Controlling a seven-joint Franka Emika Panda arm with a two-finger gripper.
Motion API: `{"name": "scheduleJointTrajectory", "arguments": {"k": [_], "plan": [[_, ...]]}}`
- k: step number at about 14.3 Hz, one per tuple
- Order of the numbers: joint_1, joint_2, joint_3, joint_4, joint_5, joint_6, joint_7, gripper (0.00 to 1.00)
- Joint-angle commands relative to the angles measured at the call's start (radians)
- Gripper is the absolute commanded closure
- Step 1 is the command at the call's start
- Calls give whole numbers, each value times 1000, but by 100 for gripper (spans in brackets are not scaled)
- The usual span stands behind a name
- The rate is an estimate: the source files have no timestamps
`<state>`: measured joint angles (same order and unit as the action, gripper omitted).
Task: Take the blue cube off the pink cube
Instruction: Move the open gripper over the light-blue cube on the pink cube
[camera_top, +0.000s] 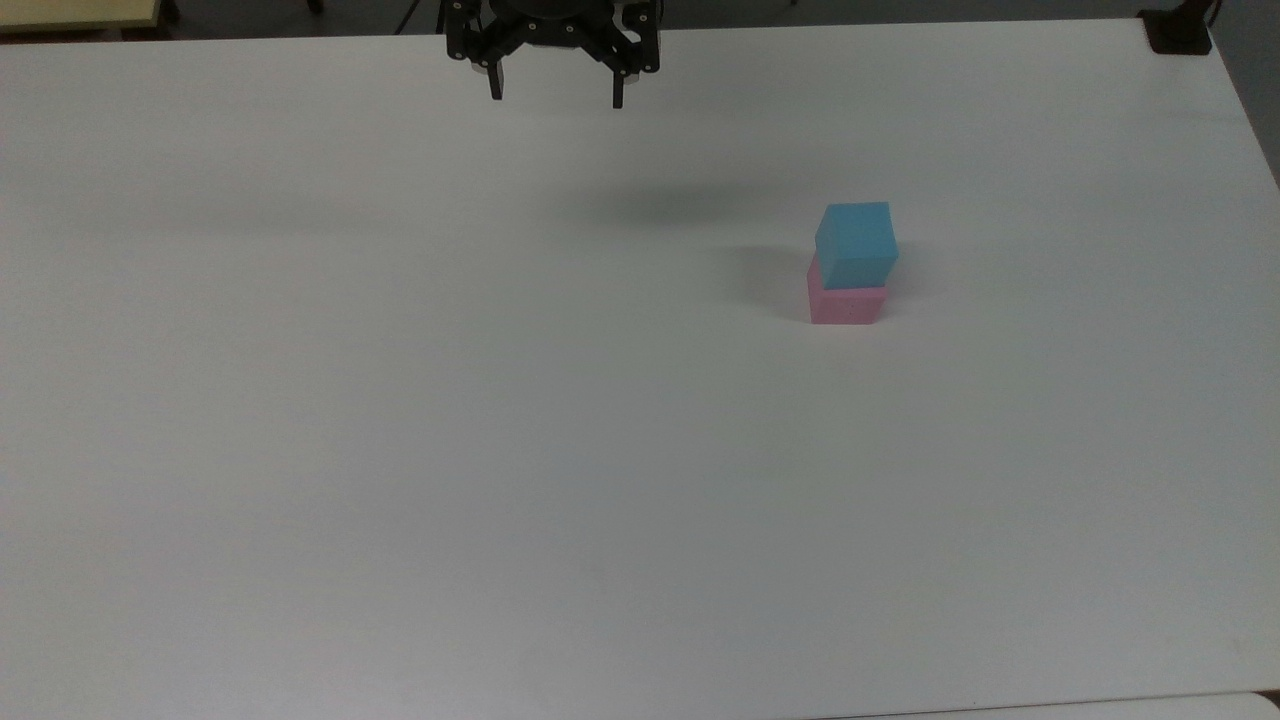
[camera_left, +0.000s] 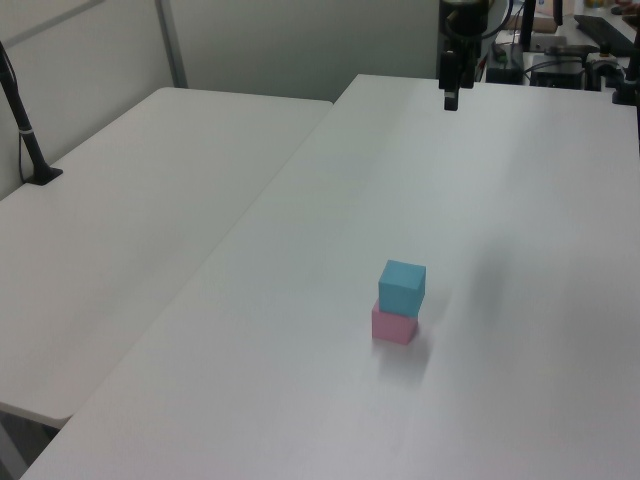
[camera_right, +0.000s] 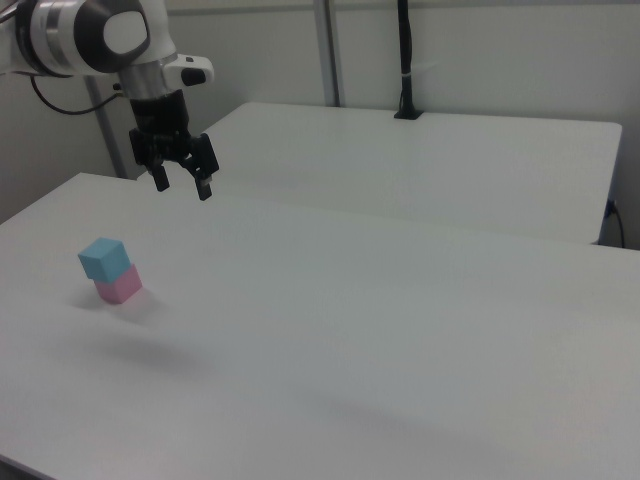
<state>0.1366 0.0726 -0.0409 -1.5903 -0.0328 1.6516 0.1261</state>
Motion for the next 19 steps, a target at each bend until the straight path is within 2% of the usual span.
{"name": "scheduleJointTrajectory", "arguments": {"k": [1,9,11,13,16,19], "plan": [[-14,-33,-5,-23,7,-13,-19,0],[-9,-28,-4,-27,16,-4,-20,0],[9,-16,10,-28,24,20,-2,0],[96,24,10,-34,59,71,111,0],[219,70,10,-33,60,128,265,0],[339,159,10,-33,59,198,331,0]]}}
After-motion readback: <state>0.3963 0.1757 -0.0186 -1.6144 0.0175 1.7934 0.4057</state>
